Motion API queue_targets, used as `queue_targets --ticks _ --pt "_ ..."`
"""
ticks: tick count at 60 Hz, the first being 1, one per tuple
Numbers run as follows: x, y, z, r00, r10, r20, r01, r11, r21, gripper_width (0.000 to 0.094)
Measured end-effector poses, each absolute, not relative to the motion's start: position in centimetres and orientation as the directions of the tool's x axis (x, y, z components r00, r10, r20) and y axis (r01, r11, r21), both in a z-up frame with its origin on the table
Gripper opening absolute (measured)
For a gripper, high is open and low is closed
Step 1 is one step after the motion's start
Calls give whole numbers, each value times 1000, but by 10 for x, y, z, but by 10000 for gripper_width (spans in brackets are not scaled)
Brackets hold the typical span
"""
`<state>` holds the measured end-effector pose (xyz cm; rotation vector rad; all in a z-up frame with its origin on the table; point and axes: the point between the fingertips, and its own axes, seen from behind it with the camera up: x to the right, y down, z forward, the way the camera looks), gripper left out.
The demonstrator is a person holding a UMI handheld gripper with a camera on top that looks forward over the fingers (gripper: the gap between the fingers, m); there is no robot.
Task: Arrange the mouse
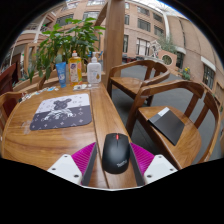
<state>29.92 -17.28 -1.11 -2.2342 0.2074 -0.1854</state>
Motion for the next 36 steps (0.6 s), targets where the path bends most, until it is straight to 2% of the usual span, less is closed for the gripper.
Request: queue_targets --ticks 6,20,26,30,36 --pt "297 -163 -10 977 -201 74 -66 -611 -789 480" --pt "297 -161 -9 977 -199 80 -59 -605 -794 359" --pt "301 -159 -2 973 -221 62 -85 -598 -797 358" --pt "312 -149 24 966 -249 67 -89 -565 -820 358" --pt "323 -116 97 959 -279 41 -93 -449 -889 359"
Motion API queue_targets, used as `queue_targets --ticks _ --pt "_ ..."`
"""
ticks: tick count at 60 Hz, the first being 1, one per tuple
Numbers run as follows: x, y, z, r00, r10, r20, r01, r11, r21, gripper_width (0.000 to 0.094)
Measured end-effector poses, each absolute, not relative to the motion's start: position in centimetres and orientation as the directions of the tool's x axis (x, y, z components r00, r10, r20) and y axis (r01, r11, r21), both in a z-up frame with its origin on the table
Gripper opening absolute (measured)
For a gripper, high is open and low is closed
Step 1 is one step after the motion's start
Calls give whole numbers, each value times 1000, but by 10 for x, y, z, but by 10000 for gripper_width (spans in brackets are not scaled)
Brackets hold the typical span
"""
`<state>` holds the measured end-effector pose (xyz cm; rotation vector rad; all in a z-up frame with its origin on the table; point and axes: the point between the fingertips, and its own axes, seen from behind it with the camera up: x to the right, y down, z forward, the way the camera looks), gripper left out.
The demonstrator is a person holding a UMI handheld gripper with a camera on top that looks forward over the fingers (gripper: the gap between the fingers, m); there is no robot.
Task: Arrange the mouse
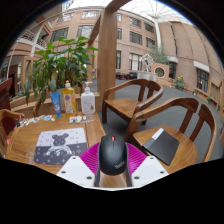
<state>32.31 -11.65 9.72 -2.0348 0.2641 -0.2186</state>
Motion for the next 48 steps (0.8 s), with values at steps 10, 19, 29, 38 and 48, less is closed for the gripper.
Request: queue_targets --ticks 10,19,29,38,48 --pt "295 -51 215 974 -227 14 -46 -256 -966 357" --pt "227 1 222 994 -108 -22 -50 -265 -963 355" --pt "157 31 117 999 -1 -37 -33 -450 -892 356" --pt "126 25 24 999 37 -14 11 -596 -803 364" --pt "115 18 -11 999 41 -28 6 -649 -760 467"
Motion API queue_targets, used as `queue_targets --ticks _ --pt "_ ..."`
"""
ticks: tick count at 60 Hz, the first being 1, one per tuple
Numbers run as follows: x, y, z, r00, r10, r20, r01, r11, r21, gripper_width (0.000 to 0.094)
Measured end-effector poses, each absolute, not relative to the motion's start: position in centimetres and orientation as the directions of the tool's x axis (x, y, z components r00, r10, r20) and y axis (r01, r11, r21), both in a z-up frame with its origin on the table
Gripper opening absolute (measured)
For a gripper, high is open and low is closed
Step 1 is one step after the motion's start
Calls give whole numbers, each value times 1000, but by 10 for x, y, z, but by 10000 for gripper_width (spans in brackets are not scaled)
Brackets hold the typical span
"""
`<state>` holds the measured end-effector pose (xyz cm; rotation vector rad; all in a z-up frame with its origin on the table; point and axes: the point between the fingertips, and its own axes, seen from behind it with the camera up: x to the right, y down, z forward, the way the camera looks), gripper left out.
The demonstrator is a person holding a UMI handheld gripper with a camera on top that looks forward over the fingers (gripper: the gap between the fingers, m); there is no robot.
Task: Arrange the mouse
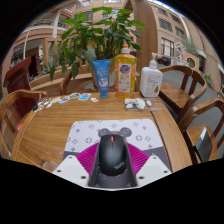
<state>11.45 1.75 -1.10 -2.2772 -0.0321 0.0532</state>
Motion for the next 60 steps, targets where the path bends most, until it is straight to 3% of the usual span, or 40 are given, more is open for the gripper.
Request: queue_targets --ticks 3,7,8,10,36,46,60 --pt "116 16 -7 999 38 -8 18 -636 -772 541" --pt "116 11 8 999 45 4 31 -622 -783 834" --pt "115 11 13 999 46 6 33 -614 -788 870" --pt "115 6 23 999 44 11 35 -603 -797 835" --pt "106 -112 183 997 1 71 63 -473 -879 853" --pt "97 -157 209 997 3 77 70 -455 -888 852" --pt "92 -197 210 997 6 75 69 -464 -883 851"
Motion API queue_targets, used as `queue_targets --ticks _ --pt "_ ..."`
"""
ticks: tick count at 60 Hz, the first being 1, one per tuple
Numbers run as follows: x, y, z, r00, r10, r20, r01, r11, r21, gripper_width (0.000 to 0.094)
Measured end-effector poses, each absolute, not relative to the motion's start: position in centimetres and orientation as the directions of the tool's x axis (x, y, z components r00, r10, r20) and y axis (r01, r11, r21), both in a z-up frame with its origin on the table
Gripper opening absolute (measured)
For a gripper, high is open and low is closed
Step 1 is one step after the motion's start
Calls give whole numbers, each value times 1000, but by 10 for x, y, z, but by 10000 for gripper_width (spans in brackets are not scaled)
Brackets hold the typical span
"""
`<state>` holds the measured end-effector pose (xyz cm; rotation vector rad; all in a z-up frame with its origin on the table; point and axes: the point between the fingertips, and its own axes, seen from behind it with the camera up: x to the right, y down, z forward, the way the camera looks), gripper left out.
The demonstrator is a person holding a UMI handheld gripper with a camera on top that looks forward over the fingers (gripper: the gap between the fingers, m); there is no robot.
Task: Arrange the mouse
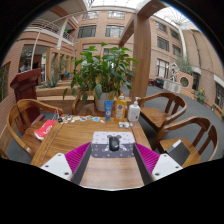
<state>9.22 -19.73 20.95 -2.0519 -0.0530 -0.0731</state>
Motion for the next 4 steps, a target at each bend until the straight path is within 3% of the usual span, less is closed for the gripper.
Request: queue_targets --ticks 4 --pt "92 -203 207 998 6 69 64 -473 -879 851"
